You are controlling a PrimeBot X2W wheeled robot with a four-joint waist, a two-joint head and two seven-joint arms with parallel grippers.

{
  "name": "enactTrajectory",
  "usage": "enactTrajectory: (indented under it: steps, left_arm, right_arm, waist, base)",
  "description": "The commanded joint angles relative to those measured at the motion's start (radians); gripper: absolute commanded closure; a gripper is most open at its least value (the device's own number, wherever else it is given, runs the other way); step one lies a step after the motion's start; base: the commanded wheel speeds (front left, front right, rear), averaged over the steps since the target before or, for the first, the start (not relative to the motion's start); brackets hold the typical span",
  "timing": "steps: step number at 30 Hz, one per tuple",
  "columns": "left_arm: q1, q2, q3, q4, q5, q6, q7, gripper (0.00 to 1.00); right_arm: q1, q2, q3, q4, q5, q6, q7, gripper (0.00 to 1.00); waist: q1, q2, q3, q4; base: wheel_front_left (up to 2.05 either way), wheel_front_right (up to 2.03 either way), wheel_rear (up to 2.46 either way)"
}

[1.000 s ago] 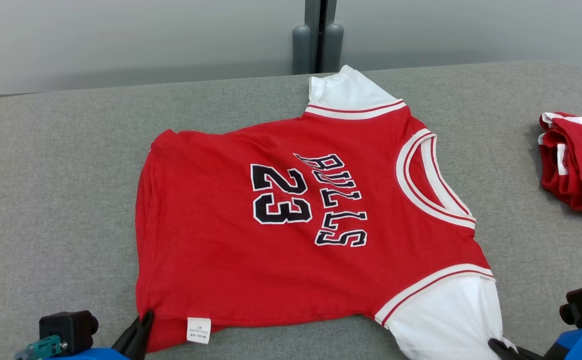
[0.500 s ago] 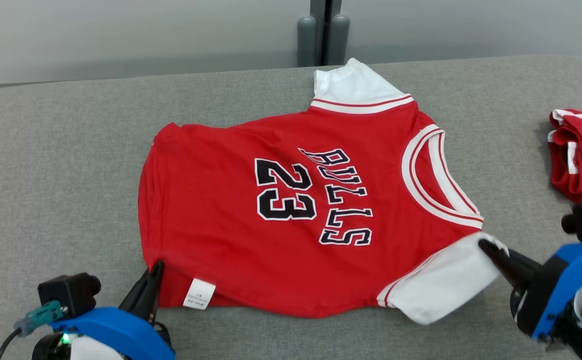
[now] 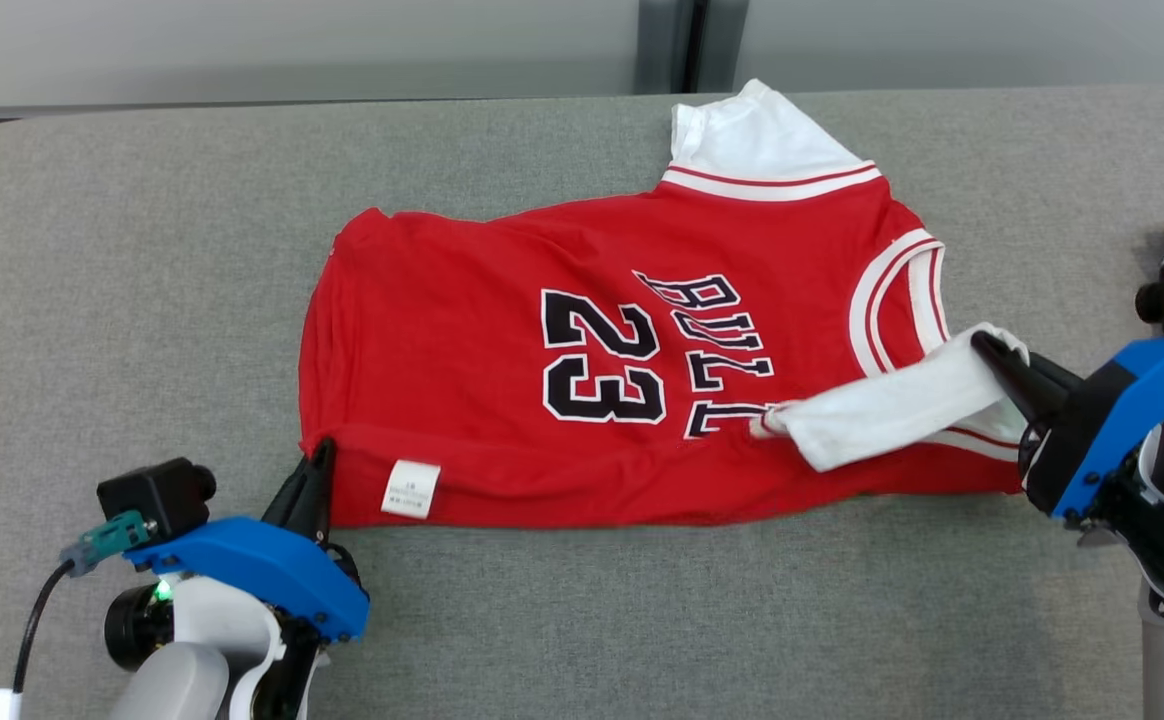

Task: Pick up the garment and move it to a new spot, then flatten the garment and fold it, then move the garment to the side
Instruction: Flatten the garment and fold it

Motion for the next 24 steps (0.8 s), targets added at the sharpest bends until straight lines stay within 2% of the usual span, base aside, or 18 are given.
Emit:
enactTrajectory:
  steps: [1,7,8,9,10,15,16,19,24]
  left_arm:
    - [-0.036,-0.013,0.000,0.036,0.005,-0.012,-0.020,1.00]
    - [-0.094,-0.029,0.001,0.139,0.030,-0.005,-0.062,1.00]
    - [-0.100,-0.032,-0.001,0.148,0.030,-0.009,-0.064,0.90]
    - [-0.105,-0.035,-0.002,0.155,0.029,-0.015,-0.069,0.61]
    - [-0.109,-0.038,-0.004,0.161,0.025,-0.021,-0.070,0.00]
    - [-0.123,-0.050,0.001,0.176,0.018,-0.044,-0.103,0.00]
    - [-0.123,-0.050,0.001,0.176,0.018,-0.044,-0.103,0.00]
    - [-0.096,-0.041,0.006,0.169,0.032,-0.049,-0.148,0.00]
    - [-0.052,-0.020,-0.012,0.157,0.064,-0.060,-0.183,0.00]
  right_arm:
    - [-0.035,-0.012,0.004,0.030,-0.010,0.001,-0.021,1.00]
    - [-0.103,-0.014,0.007,0.126,-0.035,0.001,-0.111,1.00]
    - [-0.112,-0.010,0.010,0.137,-0.032,0.001,-0.126,1.00]
    - [-0.121,-0.006,0.013,0.148,-0.026,0.001,-0.141,0.79]
    - [-0.129,-0.004,0.015,0.158,-0.022,0.001,-0.159,0.00]
    - [-0.168,0.002,0.025,0.189,0.013,0.001,-0.294,0.00]
    - [-0.168,0.002,0.025,0.189,0.013,0.001,-0.294,0.00]
    - [-0.167,-0.017,0.031,0.213,0.024,0.001,-0.375,0.00]
    - [-0.106,-0.032,0.020,0.221,0.014,0.001,-0.373,0.00]
  waist:
    - [-0.0001,0.0000,0.009,0.004]
    - [-0.0001,0.0000,0.035,0.005]
    - [-0.0001,0.0000,0.037,0.006]
    - [-0.0001,0.0000,0.039,0.007]
    - [-0.0001,0.0000,0.040,0.008]
    - [-0.0001,0.0000,0.036,0.018]
    - [-0.0001,0.0000,0.036,0.018]
    - [-0.0001,0.0000,0.019,0.026]
    - [-0.0001,0.0000,-0.005,0.032]
  base:
    - [0.00,0.00,0.00]
    - [0.00,0.00,0.00]
    - [0.00,0.00,0.00]
    - [0.00,0.00,0.00]
    - [0.00,0.00,0.00]
    - [0.00,0.00,0.00]
    - [0.00,0.00,0.00]
    - [0.00,0.00,0.00]
    - [0.00,0.00,0.00]
